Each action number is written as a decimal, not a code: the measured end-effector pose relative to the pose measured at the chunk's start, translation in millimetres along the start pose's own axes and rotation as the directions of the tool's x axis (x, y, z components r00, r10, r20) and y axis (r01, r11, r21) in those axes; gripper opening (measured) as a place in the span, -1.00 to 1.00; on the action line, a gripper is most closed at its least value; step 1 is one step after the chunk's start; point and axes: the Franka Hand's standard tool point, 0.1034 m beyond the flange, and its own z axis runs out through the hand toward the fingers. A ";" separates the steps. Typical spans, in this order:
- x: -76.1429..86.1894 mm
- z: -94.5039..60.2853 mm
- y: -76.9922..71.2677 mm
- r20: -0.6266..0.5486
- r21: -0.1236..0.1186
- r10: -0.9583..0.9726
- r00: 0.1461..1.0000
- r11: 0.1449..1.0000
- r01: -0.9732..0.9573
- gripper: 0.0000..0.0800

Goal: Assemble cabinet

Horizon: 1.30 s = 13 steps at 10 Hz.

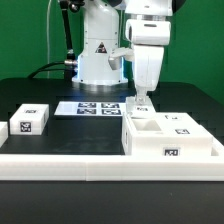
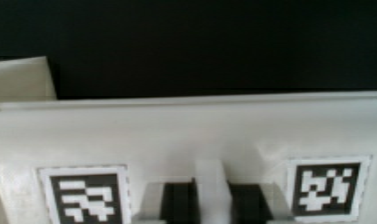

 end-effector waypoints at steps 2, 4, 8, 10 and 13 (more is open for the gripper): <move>-1.8 0.8 0.7 0.004 0.009 0.002 1.000 1.000 -0.002 -0.82; -1.2 0.1 1.9 0.004 0.007 0.008 1.000 1.000 -0.008 -0.82; -0.7 0.2 1.6 0.004 0.007 0.015 1.000 1.000 -0.015 -0.82; -4.0 -1.3 2.8 0.006 0.010 0.012 1.000 1.000 -0.012 -0.82; -3.9 -0.7 2.7 0.009 0.017 0.019 1.000 1.000 -0.019 -0.82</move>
Offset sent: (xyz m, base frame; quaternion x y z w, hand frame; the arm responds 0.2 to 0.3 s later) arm 0.0076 0.0005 0.0034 0.0002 -0.0027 -0.0254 0.9997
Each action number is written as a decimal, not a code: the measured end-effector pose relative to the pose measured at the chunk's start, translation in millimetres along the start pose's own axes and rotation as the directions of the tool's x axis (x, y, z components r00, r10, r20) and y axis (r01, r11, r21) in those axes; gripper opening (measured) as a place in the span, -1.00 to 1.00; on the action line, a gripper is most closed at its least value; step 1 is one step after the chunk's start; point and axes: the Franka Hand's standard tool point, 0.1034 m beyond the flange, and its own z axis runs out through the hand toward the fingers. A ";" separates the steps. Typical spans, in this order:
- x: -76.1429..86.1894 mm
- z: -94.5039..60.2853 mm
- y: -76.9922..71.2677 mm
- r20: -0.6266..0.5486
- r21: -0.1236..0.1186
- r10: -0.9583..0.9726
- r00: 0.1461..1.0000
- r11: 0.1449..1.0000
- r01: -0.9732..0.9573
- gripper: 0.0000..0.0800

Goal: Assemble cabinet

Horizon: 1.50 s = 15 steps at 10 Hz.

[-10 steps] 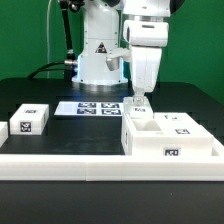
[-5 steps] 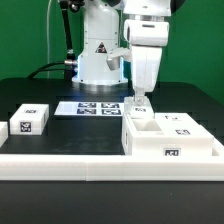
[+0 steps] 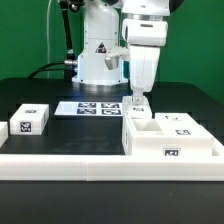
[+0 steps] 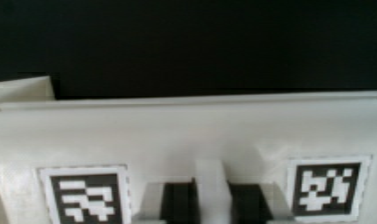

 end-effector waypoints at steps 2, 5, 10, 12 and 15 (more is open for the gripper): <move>0.6 0.5 -0.2 0.000 0.002 0.001 1.000 1.000 -0.001 -0.82; 5.7 -0.8 -0.6 -0.001 -0.001 0.013 1.000 1.000 -0.013 -0.82; 3.0 0.2 -2.9 -0.005 -0.004 0.003 1.000 1.000 -0.003 -0.82; -4.1 -0.8 -8.6 -0.013 -0.016 -0.014 1.000 1.000 0.014 -0.82; -5.5 0.7 -11.0 -0.012 -0.011 -0.011 1.000 1.000 0.011 -0.82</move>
Offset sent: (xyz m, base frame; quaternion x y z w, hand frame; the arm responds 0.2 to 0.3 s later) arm 0.0043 0.0089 0.0012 0.0013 0.0004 0.0157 0.9999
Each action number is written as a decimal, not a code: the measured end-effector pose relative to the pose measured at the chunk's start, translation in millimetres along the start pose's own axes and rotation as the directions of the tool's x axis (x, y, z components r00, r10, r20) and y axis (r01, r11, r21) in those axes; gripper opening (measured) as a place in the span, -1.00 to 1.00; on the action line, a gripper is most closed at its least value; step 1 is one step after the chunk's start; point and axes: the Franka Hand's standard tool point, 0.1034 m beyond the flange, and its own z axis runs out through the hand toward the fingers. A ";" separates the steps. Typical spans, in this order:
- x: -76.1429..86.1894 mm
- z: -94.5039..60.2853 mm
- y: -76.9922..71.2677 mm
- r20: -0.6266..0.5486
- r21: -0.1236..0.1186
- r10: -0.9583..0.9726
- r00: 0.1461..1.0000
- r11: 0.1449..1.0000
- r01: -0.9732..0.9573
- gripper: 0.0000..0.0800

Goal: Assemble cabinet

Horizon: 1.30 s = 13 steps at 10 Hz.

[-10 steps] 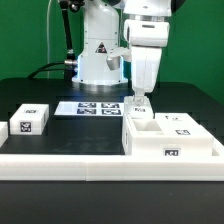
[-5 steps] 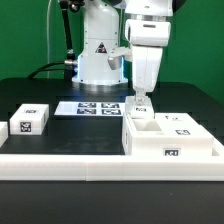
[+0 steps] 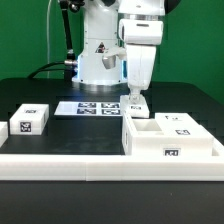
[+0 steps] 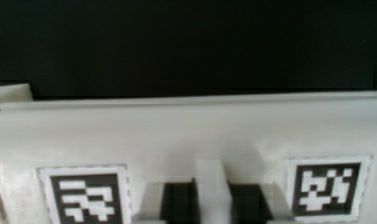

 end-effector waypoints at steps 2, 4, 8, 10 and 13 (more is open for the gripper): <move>2.4 -2.0 3.1 -0.001 -0.005 0.000 1.000 1.000 0.000 -0.82; 5.8 -5.0 8.7 0.001 -0.004 0.003 1.000 1.000 -0.003 -0.82; 7.2 0.1 11.1 0.000 0.006 0.003 1.000 1.000 -0.003 -0.82; 7.0 2.3 10.7 0.000 0.011 0.004 1.000 1.000 -0.004 -0.82; 7.1 2.7 10.5 0.000 0.011 0.004 1.000 1.000 -0.004 -0.82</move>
Offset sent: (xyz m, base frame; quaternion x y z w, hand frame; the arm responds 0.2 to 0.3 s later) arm 0.0148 0.0107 0.0074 0.0142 -0.0044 0.0163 0.9998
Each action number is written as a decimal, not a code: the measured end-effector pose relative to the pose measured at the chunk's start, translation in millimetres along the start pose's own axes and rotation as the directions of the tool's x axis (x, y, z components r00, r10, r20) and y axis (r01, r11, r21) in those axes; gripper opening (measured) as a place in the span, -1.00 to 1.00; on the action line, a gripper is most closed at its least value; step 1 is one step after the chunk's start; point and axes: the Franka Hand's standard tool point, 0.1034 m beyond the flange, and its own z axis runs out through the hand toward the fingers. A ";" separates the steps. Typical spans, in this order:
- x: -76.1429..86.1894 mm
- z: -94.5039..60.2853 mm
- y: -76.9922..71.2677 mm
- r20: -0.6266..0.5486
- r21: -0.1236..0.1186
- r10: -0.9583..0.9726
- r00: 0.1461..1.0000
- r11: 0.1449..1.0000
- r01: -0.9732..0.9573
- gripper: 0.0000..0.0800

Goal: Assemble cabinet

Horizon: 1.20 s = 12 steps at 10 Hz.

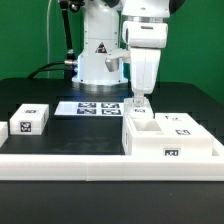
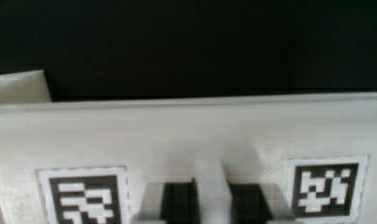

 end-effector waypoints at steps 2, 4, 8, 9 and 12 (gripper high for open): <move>-0.2 0.0 0.1 0.000 0.000 0.000 1.000 1.000 0.000 -0.82; -6.5 3.8 -2.3 -0.015 -0.024 -0.006 1.000 1.000 0.006 -0.82; -6.5 -2.0 -0.4 -0.012 -0.027 -0.002 1.000 1.000 0.002 -0.82; -5.4 -4.9 0.8 -0.008 -0.025 0.001 1.000 1.000 -0.001 -0.82; 3.1 -8.2 3.0 -0.010 -0.029 0.019 1.000 0.999 -0.020 -0.82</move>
Offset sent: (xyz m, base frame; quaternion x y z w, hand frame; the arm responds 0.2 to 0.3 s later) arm -0.0166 -0.0145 -0.0171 -0.0310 0.0457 -0.0129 0.9984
